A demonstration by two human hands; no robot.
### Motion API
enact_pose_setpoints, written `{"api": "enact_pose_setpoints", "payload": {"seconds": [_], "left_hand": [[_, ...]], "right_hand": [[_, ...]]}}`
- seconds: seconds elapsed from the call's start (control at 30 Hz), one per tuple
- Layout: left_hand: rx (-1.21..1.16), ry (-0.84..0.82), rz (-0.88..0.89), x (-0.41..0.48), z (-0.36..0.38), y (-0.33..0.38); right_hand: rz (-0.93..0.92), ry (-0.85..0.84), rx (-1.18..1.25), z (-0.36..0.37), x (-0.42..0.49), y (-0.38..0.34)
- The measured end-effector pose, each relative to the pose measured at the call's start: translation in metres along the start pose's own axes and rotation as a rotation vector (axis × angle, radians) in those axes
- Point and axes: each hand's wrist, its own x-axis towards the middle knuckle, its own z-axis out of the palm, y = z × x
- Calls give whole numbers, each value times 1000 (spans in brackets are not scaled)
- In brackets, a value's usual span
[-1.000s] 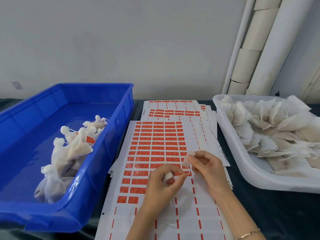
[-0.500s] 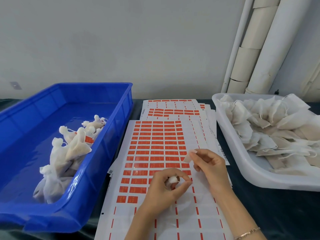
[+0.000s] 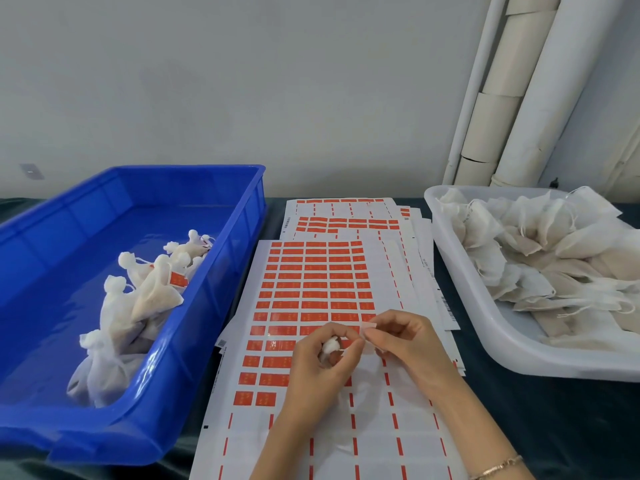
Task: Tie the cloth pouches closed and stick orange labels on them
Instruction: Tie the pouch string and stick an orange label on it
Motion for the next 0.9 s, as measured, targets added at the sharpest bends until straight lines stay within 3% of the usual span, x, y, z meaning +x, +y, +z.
{"api": "enact_pose_setpoints", "payload": {"seconds": [0.7, 0.83, 0.9], "left_hand": [[85, 103, -32, 2, 0, -4], [110, 149, -57, 2, 0, -4], [93, 217, -88, 3, 0, -4]], "right_hand": [[70, -33, 30, 0, -1, -3], [150, -91, 268, -4, 5, -5], [130, -24, 396, -6, 5, -7]]}}
